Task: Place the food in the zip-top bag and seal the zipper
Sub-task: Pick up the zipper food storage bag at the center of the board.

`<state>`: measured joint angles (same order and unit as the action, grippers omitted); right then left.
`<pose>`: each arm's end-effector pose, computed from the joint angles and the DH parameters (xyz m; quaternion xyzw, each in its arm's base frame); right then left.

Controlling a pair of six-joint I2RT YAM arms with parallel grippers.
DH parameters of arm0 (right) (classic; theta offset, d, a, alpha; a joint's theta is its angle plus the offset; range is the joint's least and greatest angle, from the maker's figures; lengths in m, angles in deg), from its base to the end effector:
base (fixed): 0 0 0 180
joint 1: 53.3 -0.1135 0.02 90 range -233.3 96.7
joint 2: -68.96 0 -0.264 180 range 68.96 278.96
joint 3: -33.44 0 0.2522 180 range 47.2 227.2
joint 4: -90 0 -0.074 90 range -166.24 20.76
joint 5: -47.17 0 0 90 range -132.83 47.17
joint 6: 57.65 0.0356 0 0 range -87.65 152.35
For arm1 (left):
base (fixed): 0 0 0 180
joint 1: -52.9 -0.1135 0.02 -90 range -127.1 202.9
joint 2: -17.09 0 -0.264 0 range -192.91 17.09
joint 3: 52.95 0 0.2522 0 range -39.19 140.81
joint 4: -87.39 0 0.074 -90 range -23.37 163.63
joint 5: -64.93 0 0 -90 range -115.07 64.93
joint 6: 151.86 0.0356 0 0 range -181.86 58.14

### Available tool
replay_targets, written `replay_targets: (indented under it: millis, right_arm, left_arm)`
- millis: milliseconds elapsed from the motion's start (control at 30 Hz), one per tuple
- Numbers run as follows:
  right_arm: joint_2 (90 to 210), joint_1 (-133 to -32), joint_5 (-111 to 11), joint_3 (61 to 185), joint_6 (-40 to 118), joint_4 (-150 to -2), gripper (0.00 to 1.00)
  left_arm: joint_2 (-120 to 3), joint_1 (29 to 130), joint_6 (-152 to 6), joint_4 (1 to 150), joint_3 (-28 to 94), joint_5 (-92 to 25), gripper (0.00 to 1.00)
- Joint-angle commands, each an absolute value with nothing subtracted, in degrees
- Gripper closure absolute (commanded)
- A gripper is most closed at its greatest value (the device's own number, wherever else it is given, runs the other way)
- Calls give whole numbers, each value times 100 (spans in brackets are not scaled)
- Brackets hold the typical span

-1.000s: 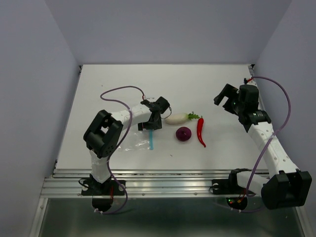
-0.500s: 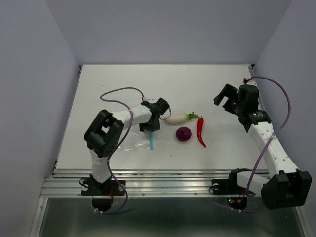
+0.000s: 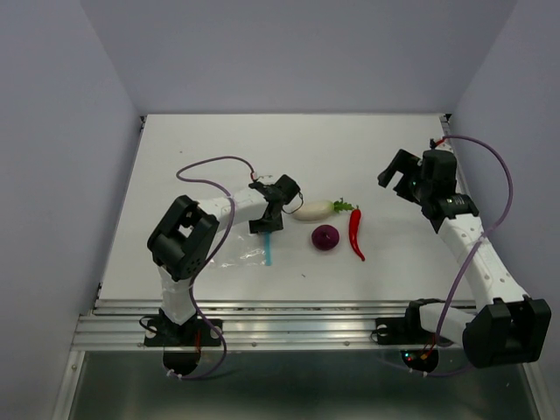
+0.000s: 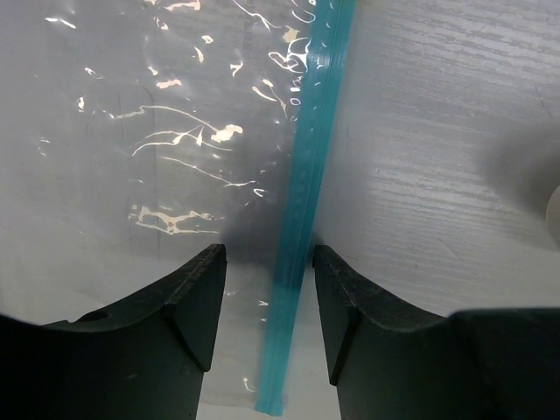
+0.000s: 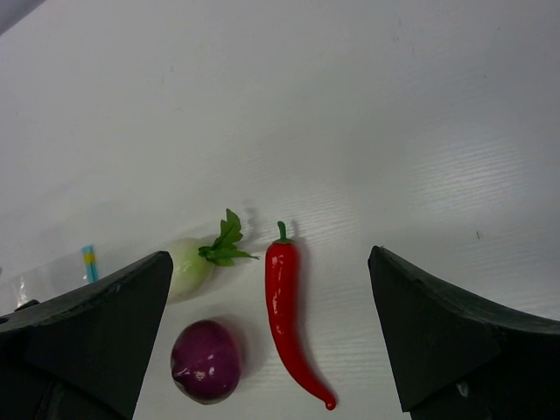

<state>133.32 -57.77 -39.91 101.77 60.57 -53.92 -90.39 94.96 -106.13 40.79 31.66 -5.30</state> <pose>0.2495 0.0177 0.3107 0.1921 0.8535 0.1148 0.4705 0.2823 -0.2385 0.1666 -0.0493 0.9686 0.0031 0.2436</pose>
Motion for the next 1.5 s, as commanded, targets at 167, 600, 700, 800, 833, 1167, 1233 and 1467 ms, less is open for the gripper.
replay_targets:
  millis: [167,600,700,800,833,1167,1233,1467]
  right_arm:
    - [13374,-5769,-4037,10240,5950,-5480,0]
    - [13418,-5769,-4037,10257,5950,-5462,0]
    - [13426,-5769,-4019,10257,5942,-5462,0]
    - [13426,-5769,-4019,10257,5942,-5471,0]
    - [13418,-5769,-4019,10257,5933,-5462,0]
    - [13356,-5769,-5783,10275,5660,-5778,0]
    - [13365,-5769,-6556,10170,5608,-6075,0]
    - [13681,-6714,-7562,10300,5564,-6508,0]
  left_arm:
    - [-8961,9535,-10721,4172,2840,-389,50]
    - [-9013,9535,-10765,4172,2813,-283,100]
    - [-8987,9535,-10783,4155,2822,-178,100]
    - [-8838,9544,-10853,4128,2787,-2,100]
    - [-8698,9544,-10853,4146,2770,50,100]
    - [-7134,9869,-10318,4874,2550,25,100]
    - [-6679,9895,-10169,5155,2489,-212,100]
    - [-5543,9895,-9939,5815,2208,-950,100]
